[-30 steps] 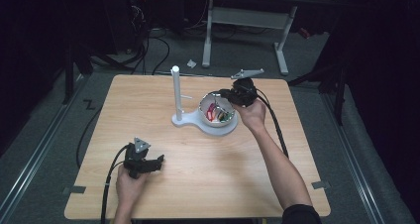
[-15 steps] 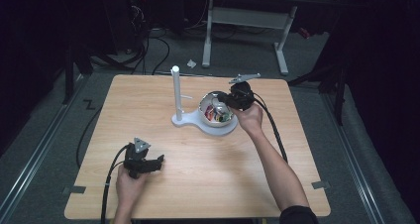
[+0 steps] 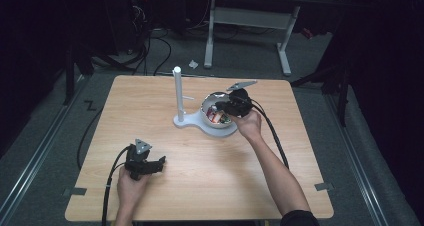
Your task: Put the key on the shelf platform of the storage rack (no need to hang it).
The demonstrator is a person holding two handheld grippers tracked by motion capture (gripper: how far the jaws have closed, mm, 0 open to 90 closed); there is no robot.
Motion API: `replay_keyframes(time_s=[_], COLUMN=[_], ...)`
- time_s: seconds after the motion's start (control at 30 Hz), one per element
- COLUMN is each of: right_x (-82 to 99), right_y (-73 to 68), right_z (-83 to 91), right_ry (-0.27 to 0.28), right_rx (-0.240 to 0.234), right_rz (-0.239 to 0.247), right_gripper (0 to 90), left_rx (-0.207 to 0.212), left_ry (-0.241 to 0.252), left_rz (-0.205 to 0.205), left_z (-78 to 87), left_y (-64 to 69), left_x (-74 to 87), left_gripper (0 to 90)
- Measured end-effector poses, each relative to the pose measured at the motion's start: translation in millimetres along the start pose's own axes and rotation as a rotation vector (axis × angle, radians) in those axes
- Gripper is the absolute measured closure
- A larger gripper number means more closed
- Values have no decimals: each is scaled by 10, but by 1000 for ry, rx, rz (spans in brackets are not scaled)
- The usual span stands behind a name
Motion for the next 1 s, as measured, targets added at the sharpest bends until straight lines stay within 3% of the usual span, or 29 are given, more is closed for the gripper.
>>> replay_keyframes(time_s=[0.6,1.0], right_x=[110,163], right_y=[-87,-59], right_z=[-220,-214], right_ry=[-42,-38], right_rx=[-26,-18], right_rz=[3,-46], right_gripper=[827,646], left_rx=[0,0], left_ry=[0,0], left_rz=[-1,0], left_z=[0,0], left_y=[-2,0], left_x=[0,0], left_gripper=[187,187])
Point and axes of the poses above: each handheld gripper's, and its own axes: z roughly backward along the jaws, x roughly out of its underside, y roughly to its right, the point moved 1 cm from there along -z, roughly forward along the jaws, and after that the axes turned 7 degrees about -x, right-handed, at the moved point
